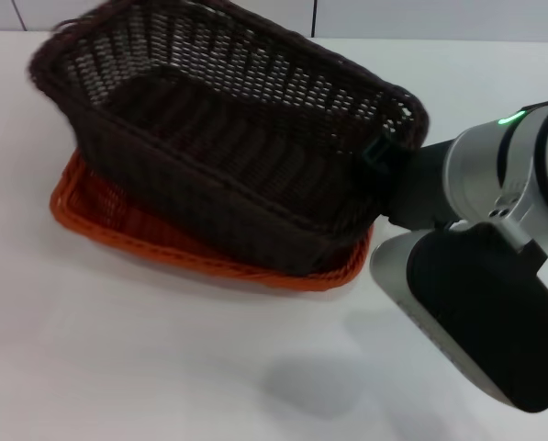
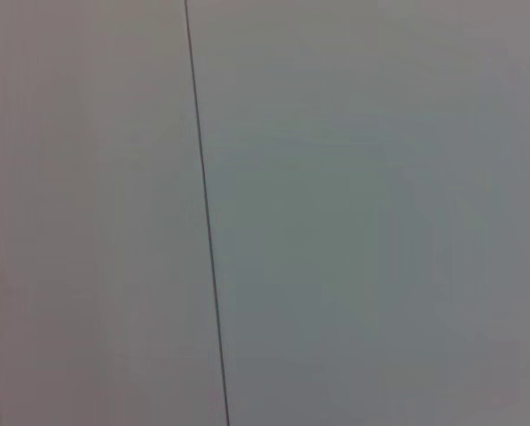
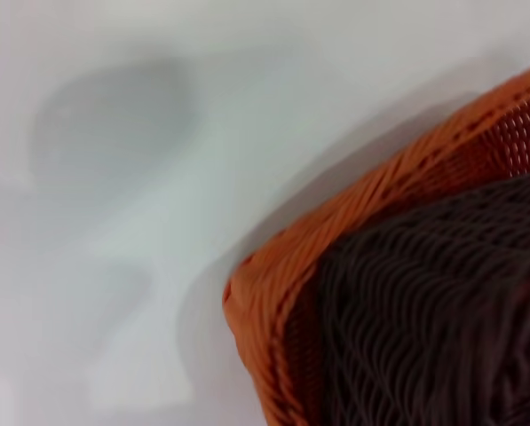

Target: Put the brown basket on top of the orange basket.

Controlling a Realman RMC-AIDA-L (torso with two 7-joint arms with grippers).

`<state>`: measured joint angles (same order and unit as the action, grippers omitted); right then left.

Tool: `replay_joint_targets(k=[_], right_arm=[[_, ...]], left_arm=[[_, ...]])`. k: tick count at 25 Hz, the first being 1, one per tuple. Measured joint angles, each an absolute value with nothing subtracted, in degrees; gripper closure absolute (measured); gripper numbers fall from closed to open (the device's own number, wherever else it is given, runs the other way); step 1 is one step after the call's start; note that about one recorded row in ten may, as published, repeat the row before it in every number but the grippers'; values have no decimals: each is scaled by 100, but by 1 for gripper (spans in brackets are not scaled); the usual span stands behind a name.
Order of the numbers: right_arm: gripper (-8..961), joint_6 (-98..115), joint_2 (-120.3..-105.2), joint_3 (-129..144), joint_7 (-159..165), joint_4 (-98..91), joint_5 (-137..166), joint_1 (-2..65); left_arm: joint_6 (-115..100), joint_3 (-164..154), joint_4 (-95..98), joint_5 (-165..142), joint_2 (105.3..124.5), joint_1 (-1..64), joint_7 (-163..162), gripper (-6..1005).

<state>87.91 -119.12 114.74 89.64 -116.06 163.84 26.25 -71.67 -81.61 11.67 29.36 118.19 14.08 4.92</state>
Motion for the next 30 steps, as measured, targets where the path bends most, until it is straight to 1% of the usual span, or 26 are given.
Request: replay_joint_targets(k=[9, 10, 14, 16, 19, 20, 21, 22, 23, 28, 30], right_arm=[[815, 7778, -11934, 11685, 9184, -11357, 16605, 2084], [803, 7674, -11930, 11751, 9246, -11318, 16663, 2024], [754, 7584, -11841, 11897, 9395, -11334, 16700, 1866], [730, 7598, -11744, 11906, 9395, -11503, 16684, 1673], [693, 7613, -11734, 11883, 9356, -11684, 16682, 1484], [655, 7616, -11755, 11862, 9306, -11753, 16681, 1388], [618, 7602, -11854, 11791, 9096, -11825, 16682, 1159], [580, 7602, -11854, 11791, 9096, -11825, 16682, 1159], [542, 7550, -11908, 11778, 8960, -11837, 16688, 991], [342, 7337, -11916, 11770, 8982, -11834, 16699, 867], [342, 7199, -11919, 11689, 9071, -11804, 16699, 858]], left_arm=[[-7153, -8086, 1122, 2935, 11853, 1444, 395, 197], [-7153, -8072, 1120, 2936, 11855, 1444, 339, 197], [-7127, -8057, 1118, 2934, 11860, 1443, 194, 197], [-7089, -8053, 1122, 2936, 11857, 1449, 182, 197], [-7029, -8051, 1146, 2935, 11851, 1461, 182, 197], [-6965, -8047, 1161, 2936, 11843, 1485, 181, 197], [-6940, -8046, 1161, 2937, 11840, 1499, 184, 197], [-6883, -8043, 1160, 2935, 11836, 1540, 203, 197], [-6860, -8042, 1157, 2932, 11834, 1557, 214, 197], [-6681, -8047, 1125, 2903, 11828, 1625, 239, 197], [-6636, -8061, 1120, 2896, 11822, 1631, 240, 197]])
